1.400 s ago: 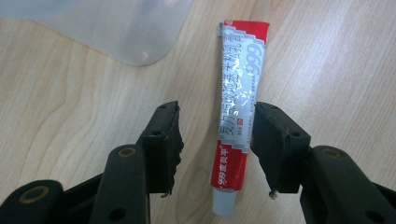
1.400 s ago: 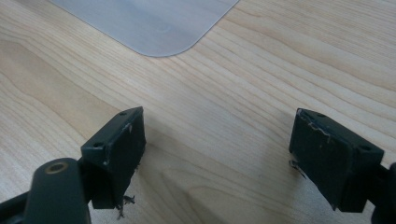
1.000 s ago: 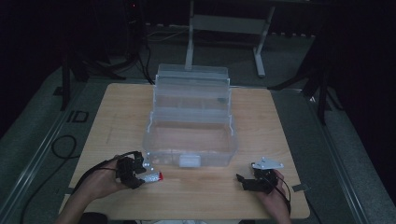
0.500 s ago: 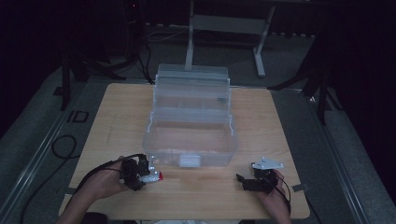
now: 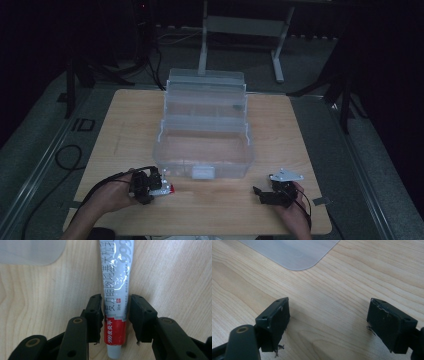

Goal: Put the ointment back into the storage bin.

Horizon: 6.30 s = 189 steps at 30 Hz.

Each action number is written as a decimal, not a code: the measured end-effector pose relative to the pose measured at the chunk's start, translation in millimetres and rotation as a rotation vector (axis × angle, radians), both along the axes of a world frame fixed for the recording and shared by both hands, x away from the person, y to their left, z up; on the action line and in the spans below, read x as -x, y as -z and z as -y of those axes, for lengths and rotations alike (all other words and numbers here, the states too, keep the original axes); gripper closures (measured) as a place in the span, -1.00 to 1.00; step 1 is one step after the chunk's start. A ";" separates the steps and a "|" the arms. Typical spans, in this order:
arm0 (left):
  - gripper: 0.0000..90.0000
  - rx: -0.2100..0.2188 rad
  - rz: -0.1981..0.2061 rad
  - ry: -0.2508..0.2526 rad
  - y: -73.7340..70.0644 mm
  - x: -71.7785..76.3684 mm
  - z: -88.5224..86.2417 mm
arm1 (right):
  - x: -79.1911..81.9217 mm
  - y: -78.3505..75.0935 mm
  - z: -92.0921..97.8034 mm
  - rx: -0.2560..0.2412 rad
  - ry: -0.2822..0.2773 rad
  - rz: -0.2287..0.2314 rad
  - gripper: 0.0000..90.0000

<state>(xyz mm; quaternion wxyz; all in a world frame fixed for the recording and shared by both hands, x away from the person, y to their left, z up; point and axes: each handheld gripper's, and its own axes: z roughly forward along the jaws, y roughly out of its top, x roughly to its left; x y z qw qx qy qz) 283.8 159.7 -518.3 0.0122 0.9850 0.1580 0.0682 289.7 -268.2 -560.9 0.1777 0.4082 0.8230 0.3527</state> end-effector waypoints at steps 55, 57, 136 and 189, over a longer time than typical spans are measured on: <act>0.58 0.046 -0.019 0.037 -27.0 0.7 -20.0 | 0.0 0.0 0.0 0.000 0.000 0.000 -0.60; 0.58 0.051 -0.014 0.047 -29.1 0.7 -21.3 | 0.0 0.0 0.0 0.000 0.000 0.000 -0.59; 0.57 0.177 0.054 0.142 -110.3 -21.7 -28.3 | -0.1 0.0 0.0 0.000 0.000 0.000 -0.60; 0.57 0.210 0.070 0.196 -148.4 -69.8 15.4 | -0.1 0.0 -0.1 0.000 -0.003 0.000 -0.60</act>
